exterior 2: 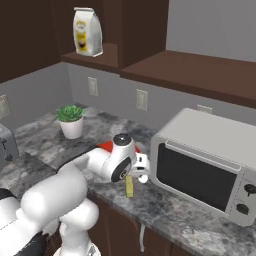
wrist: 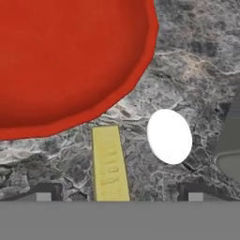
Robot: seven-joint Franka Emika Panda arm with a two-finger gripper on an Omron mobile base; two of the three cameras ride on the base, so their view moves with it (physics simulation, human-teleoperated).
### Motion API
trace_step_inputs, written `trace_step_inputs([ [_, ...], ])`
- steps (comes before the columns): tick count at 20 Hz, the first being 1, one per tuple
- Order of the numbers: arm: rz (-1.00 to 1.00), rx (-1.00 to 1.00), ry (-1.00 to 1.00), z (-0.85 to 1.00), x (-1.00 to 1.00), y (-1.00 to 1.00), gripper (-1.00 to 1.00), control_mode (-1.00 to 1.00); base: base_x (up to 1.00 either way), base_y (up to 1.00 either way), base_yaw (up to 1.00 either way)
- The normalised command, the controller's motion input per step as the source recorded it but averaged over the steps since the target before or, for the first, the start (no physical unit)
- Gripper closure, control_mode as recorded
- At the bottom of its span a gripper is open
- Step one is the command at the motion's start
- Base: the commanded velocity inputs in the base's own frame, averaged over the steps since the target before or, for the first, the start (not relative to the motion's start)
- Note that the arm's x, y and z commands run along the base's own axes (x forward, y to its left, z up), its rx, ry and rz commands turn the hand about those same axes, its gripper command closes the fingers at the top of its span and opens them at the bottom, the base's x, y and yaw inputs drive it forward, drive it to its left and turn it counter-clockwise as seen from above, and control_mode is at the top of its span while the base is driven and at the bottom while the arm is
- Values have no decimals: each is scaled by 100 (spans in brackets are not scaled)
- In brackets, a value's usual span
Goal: Pick the egg and butter from the fridge and place them by the bowl for mixing.
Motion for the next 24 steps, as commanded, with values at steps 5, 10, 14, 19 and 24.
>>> trace_step_inputs([
  [5,0,-3,0,61,-55,5,-100,-100,0,0,0],
  [10,0,0,-2,63,-94,16,-100,-100,0,0,0],
  [14,-2,0,-6,58,-100,6,-100,-100,0,0,0],
  [19,-2,0,-5,64,-83,18,-100,-100,0,0,0],
  [24,-4,0,-3,65,-75,16,-100,-100,0,0,0],
])
